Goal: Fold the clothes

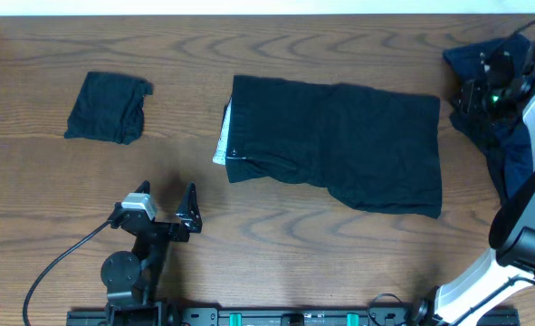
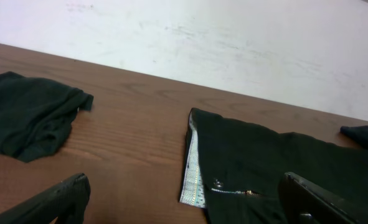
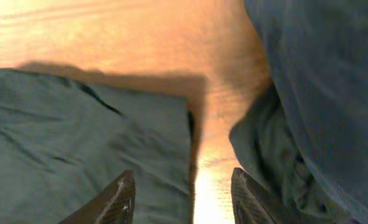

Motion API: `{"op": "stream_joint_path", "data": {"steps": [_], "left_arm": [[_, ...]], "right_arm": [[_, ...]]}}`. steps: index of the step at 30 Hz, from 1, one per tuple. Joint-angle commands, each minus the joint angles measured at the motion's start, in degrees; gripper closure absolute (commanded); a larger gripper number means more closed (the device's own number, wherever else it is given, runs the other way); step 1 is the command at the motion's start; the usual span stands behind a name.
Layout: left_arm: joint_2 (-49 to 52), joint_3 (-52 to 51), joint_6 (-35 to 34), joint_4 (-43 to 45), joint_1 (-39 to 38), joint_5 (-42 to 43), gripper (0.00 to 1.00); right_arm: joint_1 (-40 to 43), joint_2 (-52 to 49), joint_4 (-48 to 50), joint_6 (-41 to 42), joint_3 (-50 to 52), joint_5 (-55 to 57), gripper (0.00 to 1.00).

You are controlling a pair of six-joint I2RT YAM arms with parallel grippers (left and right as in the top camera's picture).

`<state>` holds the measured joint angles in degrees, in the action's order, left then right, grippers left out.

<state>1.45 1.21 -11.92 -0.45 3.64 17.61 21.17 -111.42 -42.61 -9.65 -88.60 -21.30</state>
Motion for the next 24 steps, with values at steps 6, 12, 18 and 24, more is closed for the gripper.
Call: {"op": "stream_joint_path", "data": {"steps": [6, 12, 18, 24], "left_arm": [[1.84, 4.33, -2.56, -0.59, -0.20, 7.74, 0.02], [19.41, 21.53, -0.59, -7.65, -0.20, 7.69, 0.02], [48.57, 48.83, 4.35, -20.37, -0.22, 7.72, 0.02], [77.70, 78.68, 13.49, -38.01, -2.19, 5.16, 0.02]], "right_arm": [[-2.58, 0.72, -1.75, 1.03, -0.70, -1.66, 0.52], [-3.48, 0.72, -1.46, 1.01, -0.70, -1.64, 0.51], [-4.00, 0.72, -1.42, 1.03, -0.70, -1.62, 0.50], [-4.00, 0.72, -1.40, 1.03, -0.70, -1.40, 0.50]]}}
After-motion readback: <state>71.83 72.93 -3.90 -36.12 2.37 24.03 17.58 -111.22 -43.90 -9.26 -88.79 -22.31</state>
